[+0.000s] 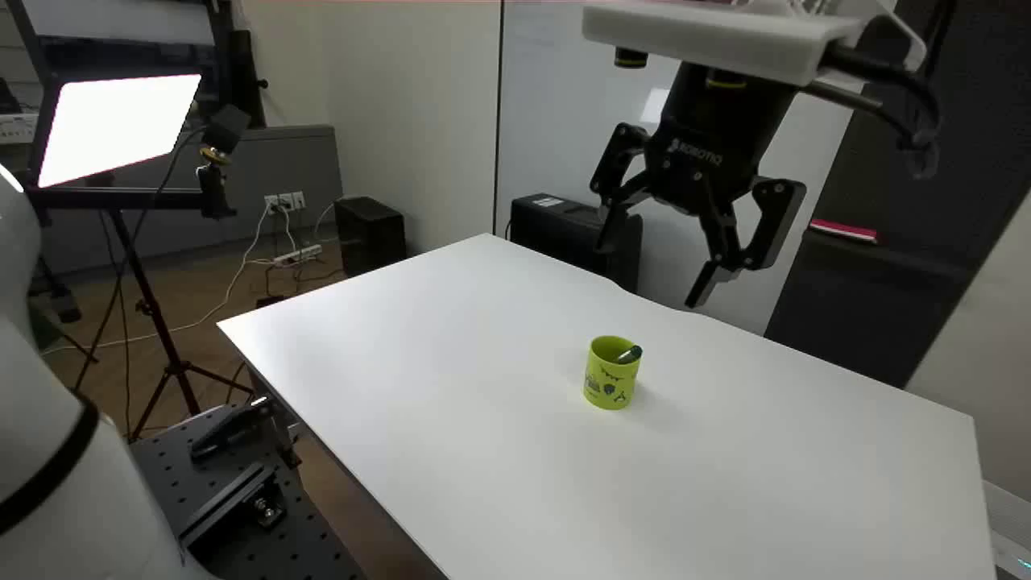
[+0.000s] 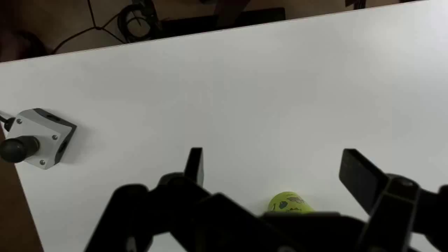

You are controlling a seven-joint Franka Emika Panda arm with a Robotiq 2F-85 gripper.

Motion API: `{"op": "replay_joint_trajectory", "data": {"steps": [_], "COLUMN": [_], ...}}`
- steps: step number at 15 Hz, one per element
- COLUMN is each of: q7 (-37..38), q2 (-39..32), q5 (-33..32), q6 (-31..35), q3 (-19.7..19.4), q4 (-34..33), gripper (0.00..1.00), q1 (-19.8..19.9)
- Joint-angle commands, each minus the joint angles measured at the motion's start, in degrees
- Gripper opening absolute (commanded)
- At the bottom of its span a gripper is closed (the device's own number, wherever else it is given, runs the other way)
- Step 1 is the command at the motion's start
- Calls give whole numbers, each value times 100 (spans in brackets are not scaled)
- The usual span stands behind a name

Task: Take the marker out of the cup and place it on the table

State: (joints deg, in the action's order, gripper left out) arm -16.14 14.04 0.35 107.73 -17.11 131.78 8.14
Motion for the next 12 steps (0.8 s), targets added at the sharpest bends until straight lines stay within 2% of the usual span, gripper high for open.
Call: {"op": "replay_joint_trajectory", "data": {"steps": [1,7,10,12], "q7": [-23,-23,-467,-642], "q2": [-14,-12,-686,-1202], "q5": [25,25,496,883], "q6": [6,17,-110,82], "q3": [101,100,14,47], "q4": [-7,-12,-420,-666], "gripper": [100,100,100,100], "q1": [108,108,21,12]}}
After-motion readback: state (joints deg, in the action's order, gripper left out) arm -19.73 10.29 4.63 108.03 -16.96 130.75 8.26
